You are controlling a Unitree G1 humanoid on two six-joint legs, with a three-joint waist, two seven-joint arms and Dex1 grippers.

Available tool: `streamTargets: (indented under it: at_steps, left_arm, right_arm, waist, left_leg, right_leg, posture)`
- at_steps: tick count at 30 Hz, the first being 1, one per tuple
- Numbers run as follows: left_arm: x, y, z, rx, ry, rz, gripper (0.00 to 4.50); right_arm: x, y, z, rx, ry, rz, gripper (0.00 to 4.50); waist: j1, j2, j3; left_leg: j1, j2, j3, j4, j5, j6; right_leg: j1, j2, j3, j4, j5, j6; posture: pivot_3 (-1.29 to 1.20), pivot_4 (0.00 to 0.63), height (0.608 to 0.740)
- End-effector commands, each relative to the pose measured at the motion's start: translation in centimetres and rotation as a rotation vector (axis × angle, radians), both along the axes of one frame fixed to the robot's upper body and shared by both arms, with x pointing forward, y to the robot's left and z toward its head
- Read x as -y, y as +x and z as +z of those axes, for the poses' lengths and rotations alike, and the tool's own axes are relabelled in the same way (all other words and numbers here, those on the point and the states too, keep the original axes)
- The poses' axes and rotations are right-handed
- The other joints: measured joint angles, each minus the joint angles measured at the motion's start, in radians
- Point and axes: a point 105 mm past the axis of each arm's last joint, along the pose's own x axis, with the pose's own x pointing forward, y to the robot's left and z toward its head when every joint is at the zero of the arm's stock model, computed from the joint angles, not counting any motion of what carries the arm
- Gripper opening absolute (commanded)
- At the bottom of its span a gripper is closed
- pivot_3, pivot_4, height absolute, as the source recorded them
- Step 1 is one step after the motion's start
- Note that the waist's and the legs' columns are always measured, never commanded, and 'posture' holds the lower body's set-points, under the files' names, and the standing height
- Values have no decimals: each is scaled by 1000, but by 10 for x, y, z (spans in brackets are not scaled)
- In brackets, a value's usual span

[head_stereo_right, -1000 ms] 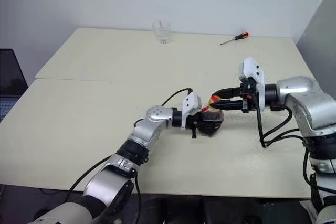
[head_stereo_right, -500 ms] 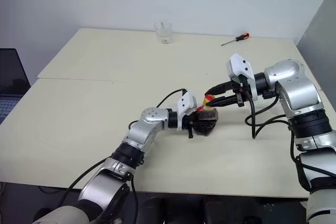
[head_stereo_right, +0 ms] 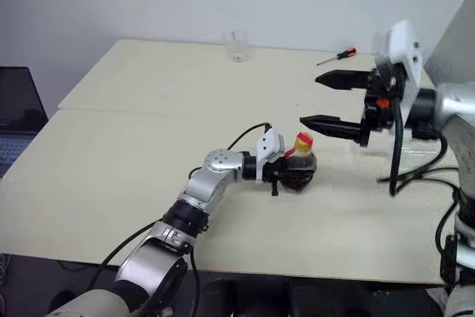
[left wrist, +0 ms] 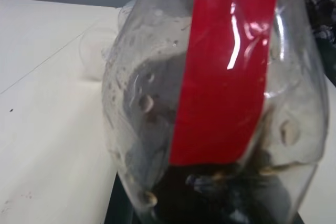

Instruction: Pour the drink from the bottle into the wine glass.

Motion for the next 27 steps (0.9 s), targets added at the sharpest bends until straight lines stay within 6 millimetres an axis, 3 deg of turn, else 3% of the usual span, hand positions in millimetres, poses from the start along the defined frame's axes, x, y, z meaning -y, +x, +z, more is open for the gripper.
streamTargets:
  at_steps: [1, 4, 7, 11, 18, 23, 27]
  left_arm:
    - [4, 7, 21, 59, -53, -2, 745]
    - [4, 13, 21, 56, -46, -1, 745]
    - [10, 12, 20, 58, -41, -32, 745]
    - [19, 8, 21, 64, -45, -78, 745]
    - [22, 9, 18, 64, -39, -85, 743]
    - [21, 10, 16, 61, -37, -83, 742]
    - [20, 10, 16, 62, -35, -80, 742]
  right_arm:
    - [8, -12, -12, -1, 21, -305, 4500]
    - [13, -10, -28, -14, -4, -539, 4500]
    - [8, -5, -38, -20, -13, -653, 4500]
    - [-12, 0, -39, -52, 155, -703, 4500]
    - [-26, -1, -44, -103, 259, -744, 4500]
    - [10, -9, -40, -47, 200, -796, 4500]
    - [28, -18, -31, 8, 183, -812, 4500]
  waist:
    - [-2, 0, 0]
    - [-7, 0, 0]
    - [-7, 0, -1]
    - [-7, 0, -1]
    - [-6, 0, -1]
    - [-3, 0, -1]
    - [-6, 0, -1]
  left_leg:
    - [0, -1, 0, 1, 0, 0]
    - [1, -1, 0, 1, 0, 0]
    - [1, -1, 1, 1, 0, 0]
    - [0, -1, -1, -1, 0, 0]
    - [-2, -1, -1, -1, 0, 0]
    - [-2, -1, 0, -1, 0, 0]
    - [-2, -2, 0, -2, 0, 0]
  right_leg:
    - [0, -1, 0, 1, 0, 0]
    - [-1, -1, 0, 2, 0, 0]
    - [-1, -1, 0, 2, 0, 0]
    - [-2, 2, 1, 1, 0, 0]
    - [-3, 1, 0, 0, -1, 0]
    - [-2, -1, -1, -1, -1, 0]
    - [-1, -1, -1, -3, -1, 0]
  posture:
    - [0, 150, 740]
    - [0, 150, 740]
    - [0, 150, 740]
    - [0, 150, 740]
    - [0, 150, 740]
    - [0, 150, 740]
    - [0, 150, 740]
